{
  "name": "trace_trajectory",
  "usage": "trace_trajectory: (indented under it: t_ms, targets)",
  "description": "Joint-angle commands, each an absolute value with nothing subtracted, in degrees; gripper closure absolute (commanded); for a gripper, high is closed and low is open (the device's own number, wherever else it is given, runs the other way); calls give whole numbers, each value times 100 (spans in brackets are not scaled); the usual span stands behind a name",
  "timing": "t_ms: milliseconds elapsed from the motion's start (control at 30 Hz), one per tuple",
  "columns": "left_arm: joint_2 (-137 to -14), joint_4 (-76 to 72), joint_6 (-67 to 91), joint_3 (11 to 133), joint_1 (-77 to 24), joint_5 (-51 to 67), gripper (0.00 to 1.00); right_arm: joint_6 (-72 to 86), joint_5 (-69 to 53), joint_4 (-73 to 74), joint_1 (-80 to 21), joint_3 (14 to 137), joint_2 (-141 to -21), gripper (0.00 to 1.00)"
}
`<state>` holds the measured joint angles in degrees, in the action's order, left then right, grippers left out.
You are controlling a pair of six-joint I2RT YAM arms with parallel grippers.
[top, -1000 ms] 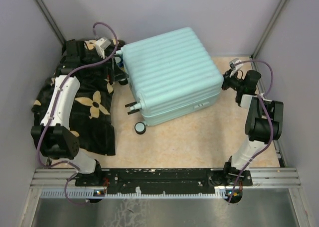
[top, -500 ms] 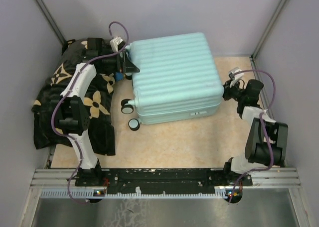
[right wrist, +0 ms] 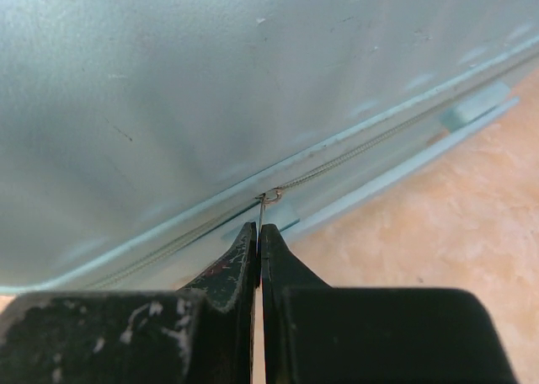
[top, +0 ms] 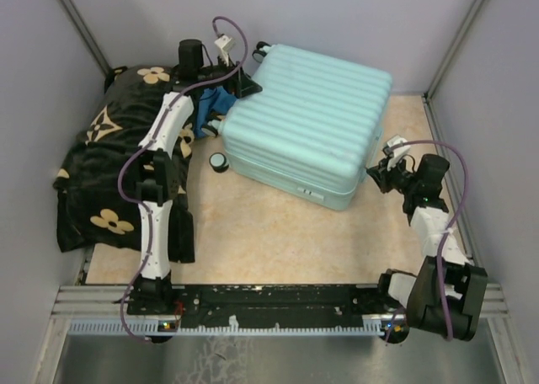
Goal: Pack the luggage
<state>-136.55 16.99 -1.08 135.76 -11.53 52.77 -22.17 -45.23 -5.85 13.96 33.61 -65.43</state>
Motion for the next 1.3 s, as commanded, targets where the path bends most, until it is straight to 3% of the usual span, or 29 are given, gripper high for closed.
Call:
trace_trajectory:
  t_ms: [0,200,433,567,667,800,1100,1267]
  targets:
    - [-13219,1502,-794,12955,-1278,4602,12,-2305,-5878,0,1107,3137,-6076,100]
    - [-11742,2475,-1464,11671,-1049,4227,7,-2228,-5695,-387,1107,3071,-6176,100]
    - [-9677,2380,521,9426,-809,2416,2,-2163,-5698,-763,1094,3134,-6495,100]
    - [-8983,2781,1114,8925,-791,1517,0,-2198,-5746,-747,1058,3128,-6572,100]
    - [-8941,2889,2006,8654,-660,1345,0,-2261,-5760,-690,1025,3113,-6582,100]
    - [-9241,2619,3135,8517,-669,2080,0,-2401,-5706,-493,997,3152,-6558,100]
    - [-10140,2005,4404,9141,-683,2332,0,-2793,-5576,86,853,3275,-6306,100]
    - [-10354,1861,4603,9258,-747,2516,10,-2802,-5495,172,852,3348,-6305,100]
